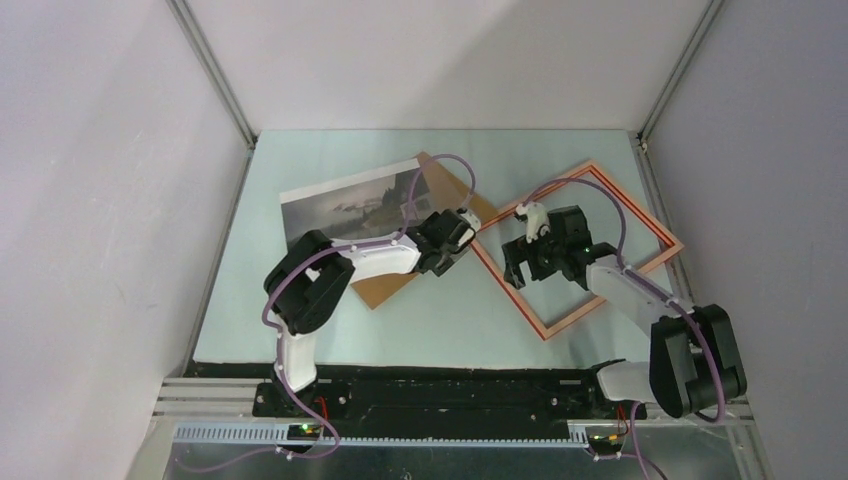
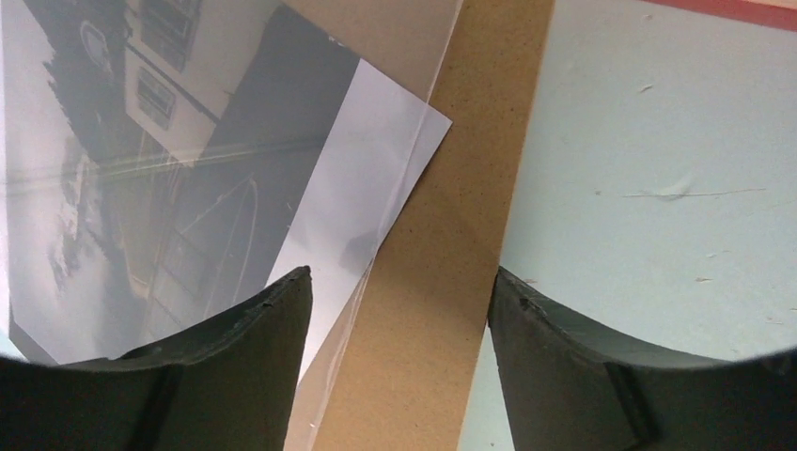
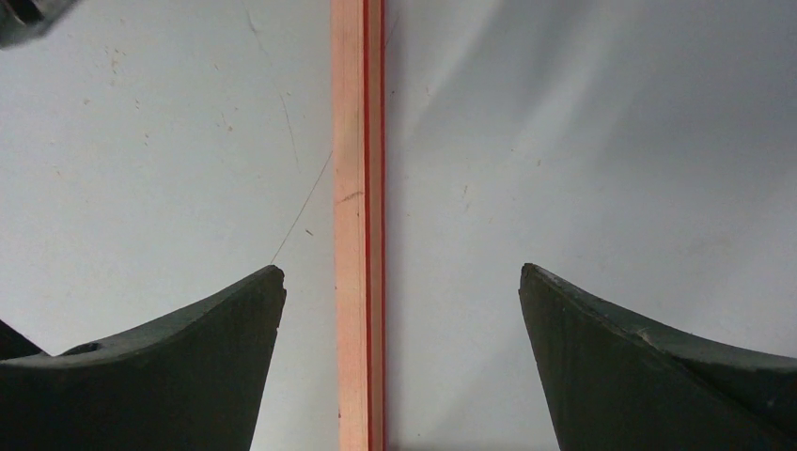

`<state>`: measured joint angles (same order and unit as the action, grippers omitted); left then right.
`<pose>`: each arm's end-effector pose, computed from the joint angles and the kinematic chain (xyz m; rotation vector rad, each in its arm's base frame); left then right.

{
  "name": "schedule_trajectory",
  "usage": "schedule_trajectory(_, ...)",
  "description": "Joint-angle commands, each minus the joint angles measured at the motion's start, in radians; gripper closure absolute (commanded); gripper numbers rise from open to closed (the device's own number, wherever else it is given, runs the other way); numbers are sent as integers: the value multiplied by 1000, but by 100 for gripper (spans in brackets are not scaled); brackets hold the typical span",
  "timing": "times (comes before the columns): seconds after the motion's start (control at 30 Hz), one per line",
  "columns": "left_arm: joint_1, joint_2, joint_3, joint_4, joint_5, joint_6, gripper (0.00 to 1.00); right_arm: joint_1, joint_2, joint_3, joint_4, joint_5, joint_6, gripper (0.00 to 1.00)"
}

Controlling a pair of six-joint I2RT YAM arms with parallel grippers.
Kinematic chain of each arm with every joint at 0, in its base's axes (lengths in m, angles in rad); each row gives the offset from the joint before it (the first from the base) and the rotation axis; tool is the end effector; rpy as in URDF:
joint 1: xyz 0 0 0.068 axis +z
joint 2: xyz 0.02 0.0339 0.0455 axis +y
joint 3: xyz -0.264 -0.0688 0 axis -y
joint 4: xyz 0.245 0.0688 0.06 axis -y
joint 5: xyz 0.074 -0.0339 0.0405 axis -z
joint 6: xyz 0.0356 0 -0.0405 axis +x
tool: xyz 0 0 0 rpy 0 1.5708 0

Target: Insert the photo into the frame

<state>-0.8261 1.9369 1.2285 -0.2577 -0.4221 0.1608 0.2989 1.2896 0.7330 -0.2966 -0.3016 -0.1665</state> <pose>0.2819 -0.2843 0.1586 1.0076 2.2161 0.2445 0.2429 0.0859 0.2073 -0.6902 2.3161 0.4257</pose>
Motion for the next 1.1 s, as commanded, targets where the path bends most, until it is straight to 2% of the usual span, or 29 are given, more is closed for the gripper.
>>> schedule_trajectory(0.0,58,-37,-48,-11,2,-30,29,40,54,19,39,29,-19,0)
schedule_trajectory(0.3,110,-57,-81,-10,14,-97,45,102,196,84,50,13,-44,4)
schedule_trajectory(0.43,124,-58,-87,-12,18,-124,49,139,250,126,30,23,-85,7)
schedule_trajectory(0.6,148,-69,-100,-13,58,-152,52,166,274,157,16,20,-130,9)
schedule_trajectory(0.87,160,-89,-108,-13,125,-185,69,179,321,185,5,10,-179,12)
schedule_trajectory(1.07,160,-126,-98,-18,159,-189,75,212,378,218,-44,-6,-228,16)
